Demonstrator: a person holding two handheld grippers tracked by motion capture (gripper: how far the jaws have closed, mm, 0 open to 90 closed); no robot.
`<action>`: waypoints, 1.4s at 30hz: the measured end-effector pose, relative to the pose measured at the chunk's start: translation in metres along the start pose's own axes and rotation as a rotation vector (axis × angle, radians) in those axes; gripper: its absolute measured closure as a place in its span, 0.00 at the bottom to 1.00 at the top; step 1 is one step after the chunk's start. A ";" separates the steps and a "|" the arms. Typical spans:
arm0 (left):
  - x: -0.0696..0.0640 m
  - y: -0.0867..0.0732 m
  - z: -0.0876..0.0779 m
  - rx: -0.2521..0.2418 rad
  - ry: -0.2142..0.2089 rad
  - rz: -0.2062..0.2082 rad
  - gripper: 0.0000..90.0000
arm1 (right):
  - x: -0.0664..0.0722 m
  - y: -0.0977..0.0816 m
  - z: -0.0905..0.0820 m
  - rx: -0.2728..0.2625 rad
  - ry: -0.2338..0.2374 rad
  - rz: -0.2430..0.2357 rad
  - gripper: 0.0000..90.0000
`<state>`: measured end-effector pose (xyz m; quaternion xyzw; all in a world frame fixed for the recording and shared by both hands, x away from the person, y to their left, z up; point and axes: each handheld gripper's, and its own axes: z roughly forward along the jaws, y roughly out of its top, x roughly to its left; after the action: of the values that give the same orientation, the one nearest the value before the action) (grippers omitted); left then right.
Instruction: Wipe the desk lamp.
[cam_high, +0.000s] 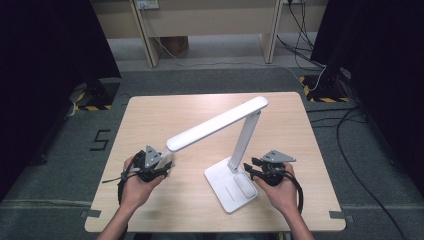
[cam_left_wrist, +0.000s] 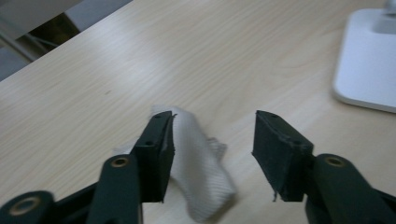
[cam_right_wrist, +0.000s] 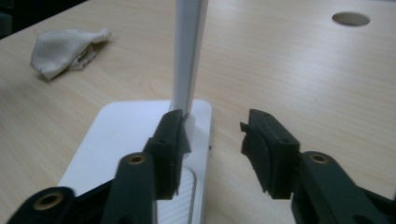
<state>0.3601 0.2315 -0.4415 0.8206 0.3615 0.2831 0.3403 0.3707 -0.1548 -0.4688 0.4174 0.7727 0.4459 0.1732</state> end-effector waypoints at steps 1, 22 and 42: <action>-0.006 0.000 0.000 0.002 -0.031 0.008 0.60 | 0.000 -0.002 0.001 0.020 0.003 -0.004 0.74; -0.091 -0.002 0.048 0.114 -0.394 0.050 0.98 | -0.005 -0.023 0.010 0.223 -0.016 -0.017 0.98; -0.093 0.001 0.067 0.135 -0.379 0.044 0.98 | 0.017 -0.031 0.011 0.276 -0.005 -0.062 1.00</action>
<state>0.3540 0.1341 -0.5022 0.8879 0.2911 0.1059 0.3402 0.3525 -0.1426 -0.4988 0.4143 0.8387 0.3289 0.1297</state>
